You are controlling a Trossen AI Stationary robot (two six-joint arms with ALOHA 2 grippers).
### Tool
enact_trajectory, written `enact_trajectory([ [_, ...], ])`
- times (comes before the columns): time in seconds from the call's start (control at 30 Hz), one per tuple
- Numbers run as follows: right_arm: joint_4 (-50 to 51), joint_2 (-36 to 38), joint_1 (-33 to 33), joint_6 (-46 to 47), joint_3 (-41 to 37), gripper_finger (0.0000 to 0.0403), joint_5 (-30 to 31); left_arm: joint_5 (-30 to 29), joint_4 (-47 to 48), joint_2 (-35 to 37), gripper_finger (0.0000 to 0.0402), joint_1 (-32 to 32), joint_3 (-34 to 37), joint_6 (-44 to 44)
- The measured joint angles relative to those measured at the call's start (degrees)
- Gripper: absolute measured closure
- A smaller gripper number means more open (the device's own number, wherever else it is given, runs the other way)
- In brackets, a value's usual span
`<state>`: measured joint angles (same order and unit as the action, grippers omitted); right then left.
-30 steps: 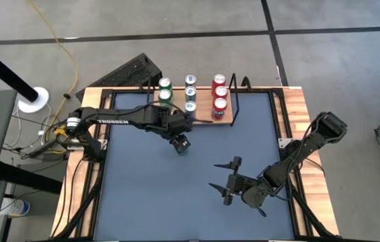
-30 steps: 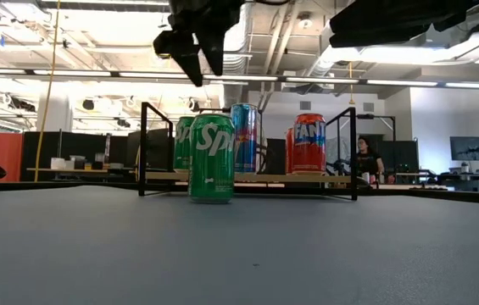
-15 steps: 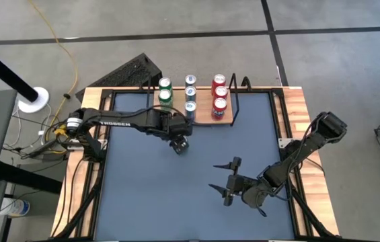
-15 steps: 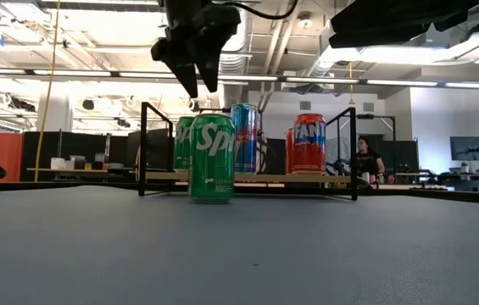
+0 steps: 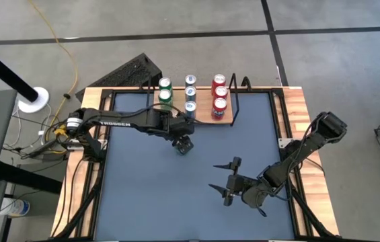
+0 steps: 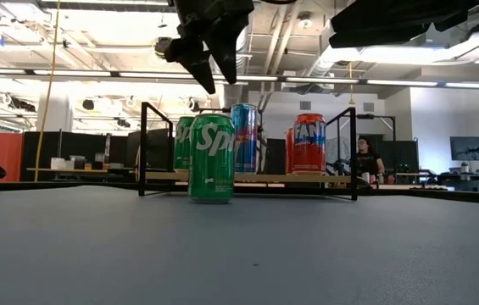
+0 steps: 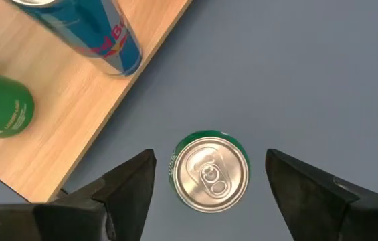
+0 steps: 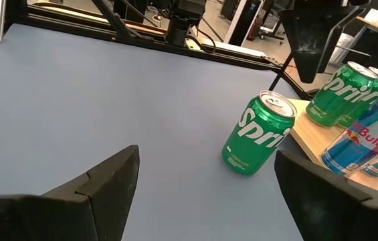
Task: Place canned beverage on shelf
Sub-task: Put the green soda can on the shelf aligned with the other green soda cans
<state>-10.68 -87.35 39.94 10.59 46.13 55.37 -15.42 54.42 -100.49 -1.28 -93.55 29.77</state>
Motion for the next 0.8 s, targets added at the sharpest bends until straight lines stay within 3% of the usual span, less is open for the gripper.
enact_trajectory([
  [0.4,0.0,0.0,0.0,0.0,0.0,0.0058,0.0,0.0,-1.0,0.0,0.0011,0.0,0.0,0.0],
  [0.8,0.0,0.0,0.0,0.0,0.0,0.0058,0.0,1.9,-1.5,0.0,0.0005,0.0,0.0,0.5],
])
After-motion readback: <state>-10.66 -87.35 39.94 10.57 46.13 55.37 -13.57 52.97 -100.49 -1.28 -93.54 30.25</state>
